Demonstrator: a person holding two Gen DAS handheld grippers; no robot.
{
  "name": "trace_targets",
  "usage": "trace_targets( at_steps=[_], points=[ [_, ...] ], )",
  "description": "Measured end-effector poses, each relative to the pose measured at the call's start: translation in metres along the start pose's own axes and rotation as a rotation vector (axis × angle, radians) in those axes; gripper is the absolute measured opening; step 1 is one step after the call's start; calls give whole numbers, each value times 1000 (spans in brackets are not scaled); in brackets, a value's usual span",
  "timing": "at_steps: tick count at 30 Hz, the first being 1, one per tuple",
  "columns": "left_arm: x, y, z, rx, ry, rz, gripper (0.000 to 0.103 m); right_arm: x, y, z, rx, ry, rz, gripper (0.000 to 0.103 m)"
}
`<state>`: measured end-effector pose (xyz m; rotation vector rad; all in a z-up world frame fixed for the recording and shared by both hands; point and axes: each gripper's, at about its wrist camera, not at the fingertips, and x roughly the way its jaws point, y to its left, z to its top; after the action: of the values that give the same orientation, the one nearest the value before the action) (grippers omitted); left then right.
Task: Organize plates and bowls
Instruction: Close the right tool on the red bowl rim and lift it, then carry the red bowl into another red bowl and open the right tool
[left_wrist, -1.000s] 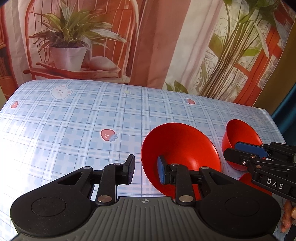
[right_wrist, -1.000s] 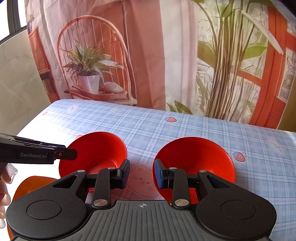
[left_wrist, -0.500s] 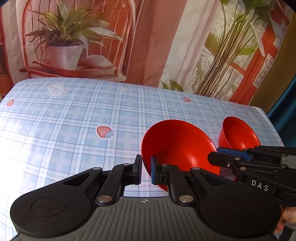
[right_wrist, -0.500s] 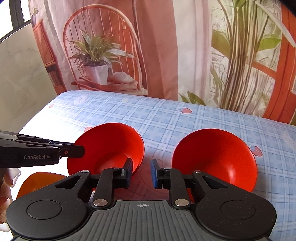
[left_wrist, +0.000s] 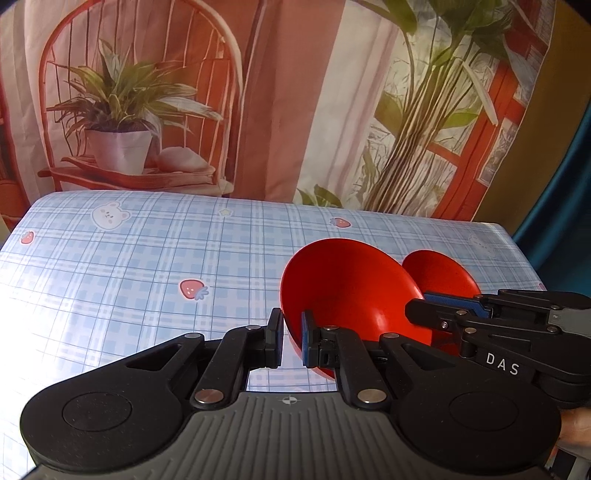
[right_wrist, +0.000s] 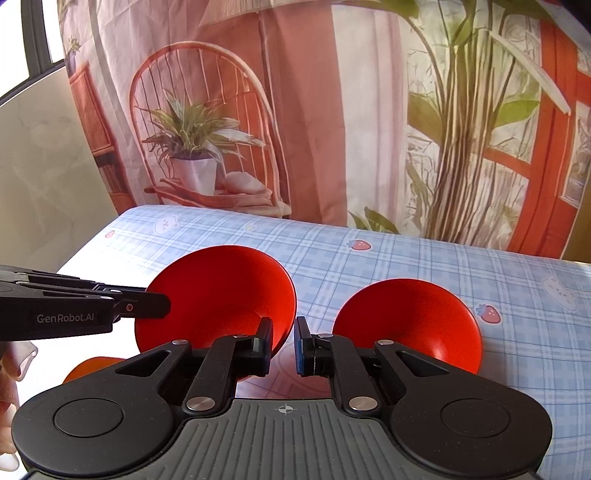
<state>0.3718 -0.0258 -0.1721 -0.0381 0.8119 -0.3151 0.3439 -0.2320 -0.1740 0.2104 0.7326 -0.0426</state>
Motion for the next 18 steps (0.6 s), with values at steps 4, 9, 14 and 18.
trace_targets(
  at_steps=[4,9,14,18],
  points=[
    [-11,-12,-2,16,-9,-4,11,-18,-4,-1,-2,-22,-6,11],
    [-22,-29,-7,39,-14,-15,11,-39,-11,-7,9,-40,-18,11],
    [-30,-48,-14,67,-13,-29,12,-61,-22,-16,25,-54,-34,11],
    [-34,-60,-21,84,-8,-45,12,-76,-30,-26,34,-62,-48,11]
  ],
)
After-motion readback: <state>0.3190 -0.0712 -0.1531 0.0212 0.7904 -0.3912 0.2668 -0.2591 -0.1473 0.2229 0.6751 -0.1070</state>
